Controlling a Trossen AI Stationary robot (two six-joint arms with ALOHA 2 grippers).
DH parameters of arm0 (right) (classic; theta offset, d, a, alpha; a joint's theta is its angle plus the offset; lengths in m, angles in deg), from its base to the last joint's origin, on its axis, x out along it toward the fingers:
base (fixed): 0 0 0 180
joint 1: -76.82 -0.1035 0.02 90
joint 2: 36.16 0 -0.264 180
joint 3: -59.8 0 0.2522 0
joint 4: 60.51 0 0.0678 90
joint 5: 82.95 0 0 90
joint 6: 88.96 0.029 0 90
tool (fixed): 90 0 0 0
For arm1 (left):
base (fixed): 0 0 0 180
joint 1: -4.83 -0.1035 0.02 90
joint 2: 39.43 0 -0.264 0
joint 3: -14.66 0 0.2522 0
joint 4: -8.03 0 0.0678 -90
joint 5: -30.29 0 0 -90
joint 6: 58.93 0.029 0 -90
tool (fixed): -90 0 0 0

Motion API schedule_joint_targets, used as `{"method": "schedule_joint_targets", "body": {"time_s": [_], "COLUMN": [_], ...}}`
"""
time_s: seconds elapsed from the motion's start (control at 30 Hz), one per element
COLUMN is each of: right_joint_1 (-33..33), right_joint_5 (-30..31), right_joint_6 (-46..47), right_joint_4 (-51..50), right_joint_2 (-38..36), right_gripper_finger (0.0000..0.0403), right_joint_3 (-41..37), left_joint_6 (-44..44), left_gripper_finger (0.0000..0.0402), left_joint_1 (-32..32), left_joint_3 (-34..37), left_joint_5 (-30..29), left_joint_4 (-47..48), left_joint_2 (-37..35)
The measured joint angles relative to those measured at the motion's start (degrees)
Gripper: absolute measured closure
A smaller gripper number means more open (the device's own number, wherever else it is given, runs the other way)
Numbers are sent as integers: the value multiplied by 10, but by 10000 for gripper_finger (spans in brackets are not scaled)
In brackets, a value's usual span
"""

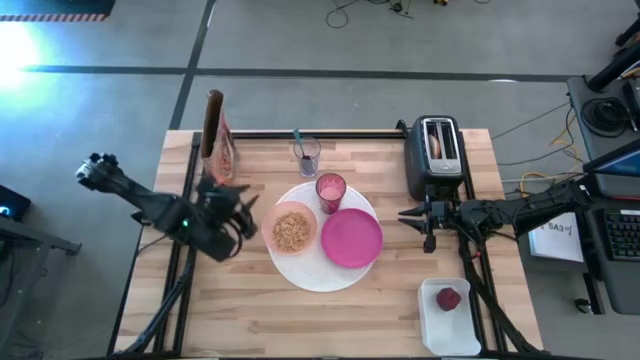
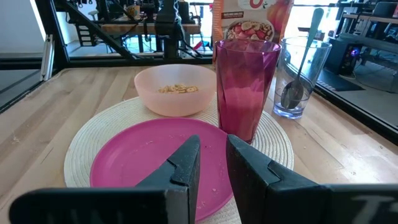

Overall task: Arrange a breakfast setting
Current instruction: Put the bagel on the pink plate

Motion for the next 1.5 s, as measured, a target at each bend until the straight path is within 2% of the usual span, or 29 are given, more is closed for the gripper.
{"method": "schedule_joint_targets", "body": {"time_s": [0.17,0.27,0.37,0.6,0.77,0.87,1.1,1.2,1.33,1.5], "right_joint_1": [0,0,0,0,0,0,0,0,0,0], "right_joint_5": [0,0,0,0,0,0,0,-3,-4,-4], "right_joint_6": [0,0,0,0,0,0,0,0,0,0], "right_joint_4": [0,0,0,0,0,0,0,0,0,0], "right_joint_2": [0,0,0,0,0,0,0,0,0,0], "right_gripper_finger": [335,335,335,335,335,335,335,335,335,335], "right_joint_3": [0,0,0,0,0,0,0,0,0,0], "left_joint_6": [24,83,154,303,306,306,307,304,281,268], "left_gripper_finger": [255,255,255,249,238,229,223,223,223,223], "left_joint_1": [26,25,25,25,25,25,19,7,-28,-73], "left_joint_3": [63,88,97,92,63,44,20,34,68,148], "left_joint_5": [-27,-30,-10,8,0,-25,-62,-32,41,106], "left_joint_4": [-120,-204,-271,-384,-401,-400,-396,-404,-407,-461], "left_joint_2": [14,21,36,94,144,167,190,169,119,42]}}
